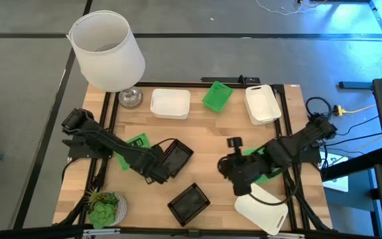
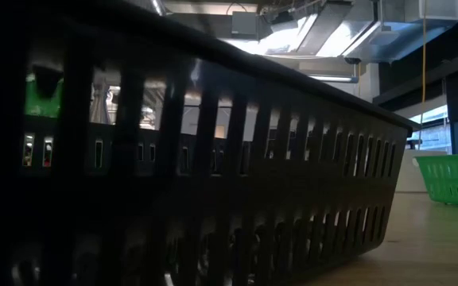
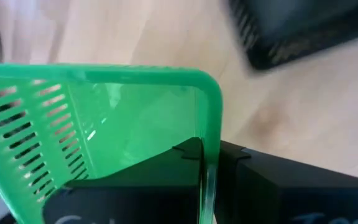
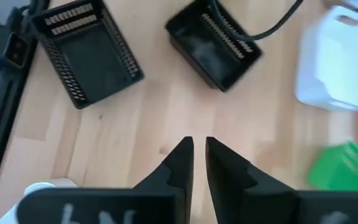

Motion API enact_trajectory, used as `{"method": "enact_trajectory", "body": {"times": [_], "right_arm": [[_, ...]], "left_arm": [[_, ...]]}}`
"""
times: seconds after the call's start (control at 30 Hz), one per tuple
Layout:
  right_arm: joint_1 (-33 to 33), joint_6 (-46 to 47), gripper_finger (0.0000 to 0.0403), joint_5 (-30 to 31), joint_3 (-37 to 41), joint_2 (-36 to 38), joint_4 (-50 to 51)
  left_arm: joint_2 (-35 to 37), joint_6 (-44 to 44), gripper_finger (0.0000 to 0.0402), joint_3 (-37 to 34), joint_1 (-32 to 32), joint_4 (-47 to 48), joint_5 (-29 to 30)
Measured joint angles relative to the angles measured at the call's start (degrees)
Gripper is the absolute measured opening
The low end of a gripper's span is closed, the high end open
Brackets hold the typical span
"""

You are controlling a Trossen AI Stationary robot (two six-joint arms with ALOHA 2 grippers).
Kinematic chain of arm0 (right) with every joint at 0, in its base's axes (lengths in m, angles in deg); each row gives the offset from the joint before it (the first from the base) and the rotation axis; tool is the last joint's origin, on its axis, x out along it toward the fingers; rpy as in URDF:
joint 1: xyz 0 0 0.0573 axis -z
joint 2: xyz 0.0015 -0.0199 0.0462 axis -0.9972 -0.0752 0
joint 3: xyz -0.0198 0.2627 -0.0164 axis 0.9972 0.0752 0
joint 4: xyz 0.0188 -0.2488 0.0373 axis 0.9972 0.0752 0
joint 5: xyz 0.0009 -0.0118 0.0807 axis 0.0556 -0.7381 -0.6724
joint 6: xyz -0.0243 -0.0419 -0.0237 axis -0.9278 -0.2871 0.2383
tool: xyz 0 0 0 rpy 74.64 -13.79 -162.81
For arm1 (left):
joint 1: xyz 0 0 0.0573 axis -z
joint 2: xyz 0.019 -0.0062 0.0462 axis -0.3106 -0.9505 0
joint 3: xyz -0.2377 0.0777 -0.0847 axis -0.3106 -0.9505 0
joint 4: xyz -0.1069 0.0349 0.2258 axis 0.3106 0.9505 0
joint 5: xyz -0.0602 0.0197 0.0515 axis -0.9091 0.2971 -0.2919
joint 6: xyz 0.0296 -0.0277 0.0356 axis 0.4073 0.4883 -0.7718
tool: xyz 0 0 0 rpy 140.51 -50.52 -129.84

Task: Stack baskets by color
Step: Stack the bottom left green bin on the top green bin

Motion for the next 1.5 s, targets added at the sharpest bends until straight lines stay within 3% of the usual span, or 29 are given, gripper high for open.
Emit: {"method": "enact_trajectory", "body": {"times": [0.23, 0.4, 0.53, 0.77, 0.97, 1.17, 1.37, 1.5], "right_arm": [[-4.2, 6.6, 0.0043, 9.5, 0.0, 2.6, 5.8], [-6.1, 15.4, 0.0043, 16.6, 0.0, 3.1, 11.5], [-6.6, 22.4, 0.0043, 20.5, 0.8, 3.4, 14.1], [-6.7, 23.1, 0.0043, 17.1, 3.8, 3.7, 14.3], [-6.8, 23.1, 0.0043, 14.5, 6.1, 3.7, 14.4], [-6.8, 24.4, 0.0043, 14.7, 7.1, 3.7, 14.3], [-6.2, 25.7, 0.0043, 22.2, 7.1, 3.7, 14.3], [-3.1, 25.9, 0.0043, 23.1, 7.1, 3.9, 14.3]], "left_arm": [[0.0, -5.9, 0.0000, 11.6, -3.8, -2.8, 12.8], [0.0, -17.6, 0.0000, 16.6, -9.1, -13.3, 16.7], [0.0, -28.0, 0.0000, 18.0, -13.7, -23.0, 16.8], [0.0, -40.3, 0.0000, 18.1, -18.8, -35.1, 11.4], [0.0, -42.5, 0.0000, 18.1, -23.7, -42.8, 6.0], [0.0, -46.0, 0.0000, 18.1, -27.5, -54.8, 5.9], [0.0, -49.4, 0.0000, 18.1, -28.1, -55.9, 5.8], [0.8, -52.0, 0.0000, 18.1, -26.9, -55.5, 5.6]]}}
